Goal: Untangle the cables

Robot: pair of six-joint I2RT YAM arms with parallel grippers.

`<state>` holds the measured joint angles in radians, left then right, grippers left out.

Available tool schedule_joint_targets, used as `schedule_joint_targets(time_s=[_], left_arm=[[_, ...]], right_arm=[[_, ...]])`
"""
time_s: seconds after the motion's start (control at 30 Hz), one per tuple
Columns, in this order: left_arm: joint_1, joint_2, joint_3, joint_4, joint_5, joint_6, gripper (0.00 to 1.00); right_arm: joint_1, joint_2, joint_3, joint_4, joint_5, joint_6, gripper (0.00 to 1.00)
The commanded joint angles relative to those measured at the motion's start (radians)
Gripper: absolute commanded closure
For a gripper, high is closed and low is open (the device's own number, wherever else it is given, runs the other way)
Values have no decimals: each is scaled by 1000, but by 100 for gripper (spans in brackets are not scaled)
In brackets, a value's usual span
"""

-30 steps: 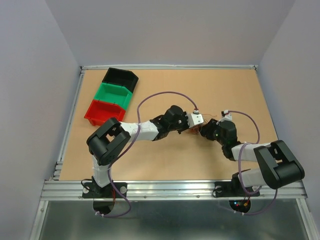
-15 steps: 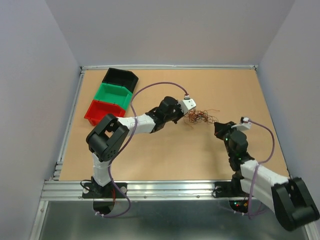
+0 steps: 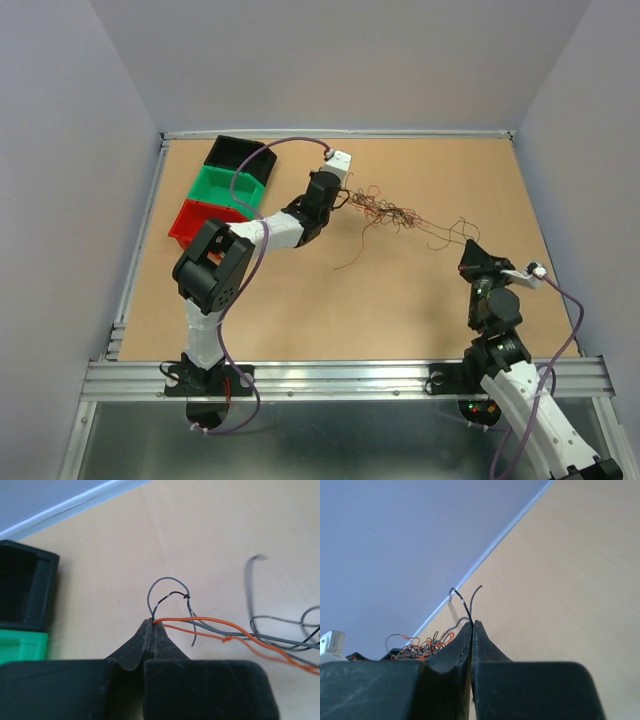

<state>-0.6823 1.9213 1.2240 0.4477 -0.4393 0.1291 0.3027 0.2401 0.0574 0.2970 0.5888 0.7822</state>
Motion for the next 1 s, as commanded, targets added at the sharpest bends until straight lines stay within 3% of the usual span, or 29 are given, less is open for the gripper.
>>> schedule_joint_targets(time_s=[0.0, 0.1, 0.17, 0.2, 0.23, 0.3, 0.47, 0.63, 0.77, 0.97], left_arm=[[23, -67, 16, 19, -144, -77, 100], [23, -113, -37, 66, 53, -39, 100], [15, -131, -69, 79, 268, 12, 100], [-9, -133, -75, 68, 313, 27, 100], [-34, -136, -80, 68, 336, 46, 100], [-84, -143, -96, 69, 378, 142, 100], [-273, -177, -207, 118, 388, 303, 100], [-290, -194, -213, 74, 522, 320, 100], [-290, -225, -204, 39, 577, 297, 100], [-290, -288, -208, 2, 658, 280, 100]], right_arm=[[1, -10, -85, -64, 100, 26, 99], [1, 34, -61, -59, 48, -3, 97], [1, 82, -60, -9, -72, -94, 85], [1, 100, -60, 26, -139, -131, 59], [1, 119, -60, 60, -197, -158, 38], [1, 190, -30, 123, -310, -175, 16], [1, 390, 19, 223, -480, -230, 7], [1, 658, 68, 379, -628, -261, 6], [3, 780, 62, 520, -702, -258, 9], [10, 881, 79, 590, -718, -255, 15]])
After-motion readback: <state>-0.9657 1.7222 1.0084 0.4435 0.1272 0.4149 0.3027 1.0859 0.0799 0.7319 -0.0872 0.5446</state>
